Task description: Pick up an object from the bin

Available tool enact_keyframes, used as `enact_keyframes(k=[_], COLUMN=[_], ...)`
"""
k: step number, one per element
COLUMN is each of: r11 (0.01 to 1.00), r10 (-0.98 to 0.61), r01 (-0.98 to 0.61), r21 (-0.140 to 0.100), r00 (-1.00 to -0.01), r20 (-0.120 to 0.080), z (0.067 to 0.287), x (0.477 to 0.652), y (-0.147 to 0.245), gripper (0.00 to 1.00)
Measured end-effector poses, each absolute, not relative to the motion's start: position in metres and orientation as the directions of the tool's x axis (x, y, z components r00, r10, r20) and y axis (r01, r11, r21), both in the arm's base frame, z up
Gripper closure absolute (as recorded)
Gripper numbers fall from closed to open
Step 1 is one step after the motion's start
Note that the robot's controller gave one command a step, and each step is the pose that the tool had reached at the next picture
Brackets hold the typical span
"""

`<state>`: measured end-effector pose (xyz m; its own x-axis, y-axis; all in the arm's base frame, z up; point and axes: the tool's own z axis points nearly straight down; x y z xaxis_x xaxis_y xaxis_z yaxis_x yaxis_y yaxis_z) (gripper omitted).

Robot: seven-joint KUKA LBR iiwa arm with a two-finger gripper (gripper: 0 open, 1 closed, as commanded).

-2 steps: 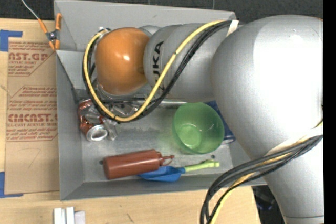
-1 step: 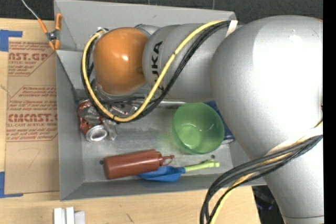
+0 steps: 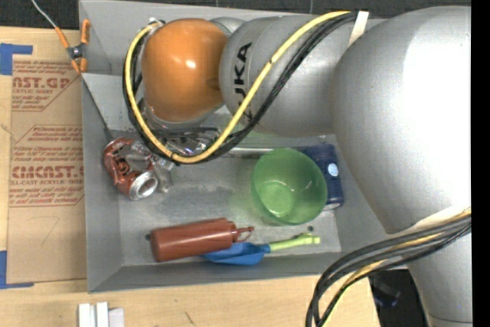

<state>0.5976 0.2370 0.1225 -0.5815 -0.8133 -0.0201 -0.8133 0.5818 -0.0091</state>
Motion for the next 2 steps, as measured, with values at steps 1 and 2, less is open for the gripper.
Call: enact_keyframes(k=[1, 2], r11=[0.531, 0.583], r10=[-0.848, -0.812], r01=[-0.848, -0.812], r21=[-0.010, -0.007], r00=[-0.530, -0.583], r20=[-0.016, -0.022], z=[0.161, 0.123], x=[0.597, 0.597], y=[0.240, 0.238], gripper=[1.00, 1.00])
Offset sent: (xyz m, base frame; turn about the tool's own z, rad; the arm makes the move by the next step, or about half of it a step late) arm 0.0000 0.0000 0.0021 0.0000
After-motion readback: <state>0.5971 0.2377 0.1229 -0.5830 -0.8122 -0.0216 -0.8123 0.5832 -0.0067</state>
